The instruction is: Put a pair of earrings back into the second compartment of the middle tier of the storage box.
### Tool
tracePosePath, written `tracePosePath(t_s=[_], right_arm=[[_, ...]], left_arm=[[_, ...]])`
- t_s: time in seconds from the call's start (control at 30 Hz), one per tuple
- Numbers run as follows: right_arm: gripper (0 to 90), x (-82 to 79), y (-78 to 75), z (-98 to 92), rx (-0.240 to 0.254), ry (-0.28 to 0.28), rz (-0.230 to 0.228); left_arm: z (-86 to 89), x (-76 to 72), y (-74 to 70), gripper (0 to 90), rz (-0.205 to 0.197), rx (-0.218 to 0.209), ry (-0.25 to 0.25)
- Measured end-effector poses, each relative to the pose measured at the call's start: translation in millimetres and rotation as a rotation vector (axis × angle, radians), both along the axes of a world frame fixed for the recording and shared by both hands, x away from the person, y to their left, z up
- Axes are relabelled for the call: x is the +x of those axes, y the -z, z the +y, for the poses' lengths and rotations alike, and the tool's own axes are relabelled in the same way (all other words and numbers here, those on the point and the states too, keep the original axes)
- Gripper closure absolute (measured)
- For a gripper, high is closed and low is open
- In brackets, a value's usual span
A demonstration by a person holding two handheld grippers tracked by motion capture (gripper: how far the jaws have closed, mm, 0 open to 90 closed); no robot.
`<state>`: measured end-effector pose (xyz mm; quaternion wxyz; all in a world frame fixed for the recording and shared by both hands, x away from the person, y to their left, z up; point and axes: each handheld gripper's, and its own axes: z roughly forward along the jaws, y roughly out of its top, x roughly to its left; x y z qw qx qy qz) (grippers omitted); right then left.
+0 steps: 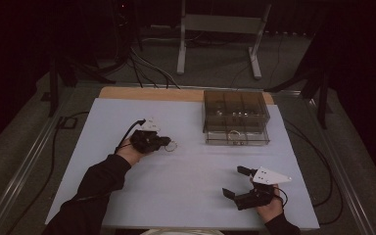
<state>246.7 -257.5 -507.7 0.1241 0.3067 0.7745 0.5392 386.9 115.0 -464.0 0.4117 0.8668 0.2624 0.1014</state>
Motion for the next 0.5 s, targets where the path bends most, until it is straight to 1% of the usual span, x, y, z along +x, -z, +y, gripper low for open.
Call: tracePosePath(t_s=[0.03, 0.07, 0.1, 0.13, 0.17, 0.2, 0.23, 0.27, 0.3, 0.33, 0.37, 0.4, 0.43, 0.5], right_arm=[[0.0, 0.1, -0.1, -0.1, 0.002, 0.000, 0.000], [0.0, 0.1, -0.1, -0.1, 0.002, 0.000, 0.000], [0.0, -0.2, 0.1, 0.0, -0.001, -0.001, -0.001], [0.0, -0.2, 0.1, 0.0, -0.001, -0.001, -0.001], [0.0, -0.3, -0.2, 0.0, -0.001, -0.002, -0.003], [0.0, -0.3, -0.2, 0.0, -0.001, -0.002, -0.003], [0.0, -0.3, -0.3, 0.0, 0.001, -0.002, -0.002], [0.0, -0.3, -0.3, 0.0, 0.001, -0.002, -0.002], [0.0, -0.4, 0.0, 0.0, -0.001, -0.003, -0.001], [0.0, -0.4, 0.0, 0.0, -0.001, -0.003, -0.001], [0.0, -0.3, -0.2, 0.0, 0.000, -0.004, -0.002], [0.0, -0.3, -0.2, 0.0, 0.000, -0.004, -0.002], [0.0, -0.3, -0.2, 0.0, 0.001, -0.004, -0.002], [0.0, -0.3, 0.0, 0.1, -0.002, -0.005, -0.002]], left_arm=[[-9.1, 2.4, -3.6, 87.8, -0.005, 0.002, 0.014], [-9.1, 2.4, -3.6, 87.8, -0.005, 0.002, 0.014], [-18.4, 5.1, -6.9, 87.8, -0.003, -0.003, 0.033], [-18.4, 5.1, -6.9, 87.8, -0.003, -0.003, 0.033], [-27.4, 7.4, -10.4, 87.8, -0.010, -0.001, 0.047], [-27.4, 7.4, -10.4, 87.8, -0.010, -0.001, 0.047], [-35.3, 10.7, -13.5, 87.8, -0.011, -0.007, 0.057], [-35.3, 10.7, -13.5, 87.8, -0.011, -0.007, 0.057], [-42.8, 14.2, -16.1, 87.8, -0.006, -0.012, 0.065], [-42.8, 14.2, -16.1, 87.8, -0.006, -0.012, 0.065], [-50.1, 17.3, -18.4, 87.8, -0.003, -0.020, 0.070], [-50.1, 17.3, -18.4, 87.8, -0.003, -0.020, 0.070], [-57.3, 20.0, -20.7, 87.8, -0.004, -0.022, 0.078], [-60.8, 21.3, -22.0, 87.8, -0.004, -0.023, 0.082]])
